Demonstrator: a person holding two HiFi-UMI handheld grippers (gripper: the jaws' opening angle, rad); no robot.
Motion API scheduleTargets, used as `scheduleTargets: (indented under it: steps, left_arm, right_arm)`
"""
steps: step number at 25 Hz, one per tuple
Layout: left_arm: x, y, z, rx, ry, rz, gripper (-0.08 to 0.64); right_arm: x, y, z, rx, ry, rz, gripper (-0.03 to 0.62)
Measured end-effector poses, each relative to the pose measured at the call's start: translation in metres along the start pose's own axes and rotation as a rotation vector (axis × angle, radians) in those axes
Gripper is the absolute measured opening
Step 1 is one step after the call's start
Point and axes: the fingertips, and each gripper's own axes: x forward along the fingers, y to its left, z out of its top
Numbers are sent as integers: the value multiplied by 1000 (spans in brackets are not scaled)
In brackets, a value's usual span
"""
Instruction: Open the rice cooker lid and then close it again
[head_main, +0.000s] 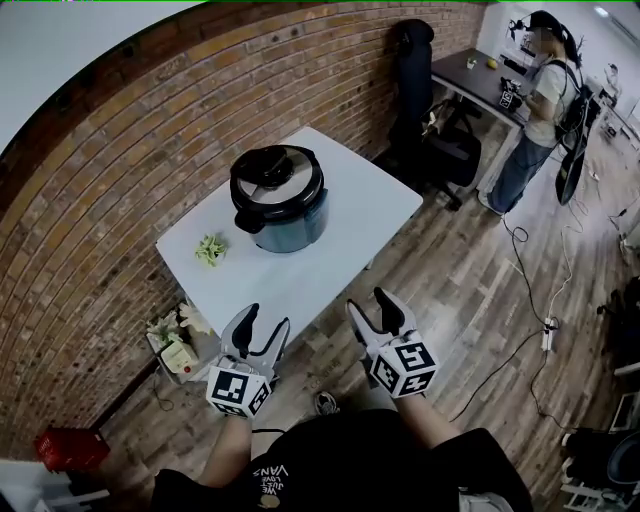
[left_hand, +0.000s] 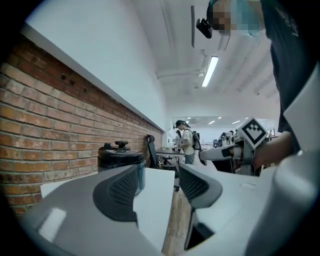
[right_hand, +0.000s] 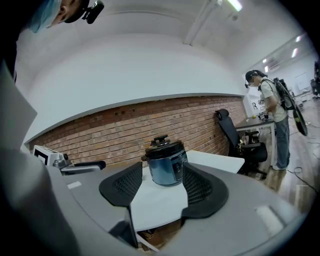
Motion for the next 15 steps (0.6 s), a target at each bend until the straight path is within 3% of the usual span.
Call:
scheduleTargets:
  steps: [7, 15]
  left_arm:
    - [27, 41, 0, 2, -2, 40, 232]
    - [82, 73, 11, 5, -9, 111, 232]
  right_arm:
    - [49, -10, 5, 16, 8, 19, 245]
    - [112, -38, 24, 1, 41, 98, 244]
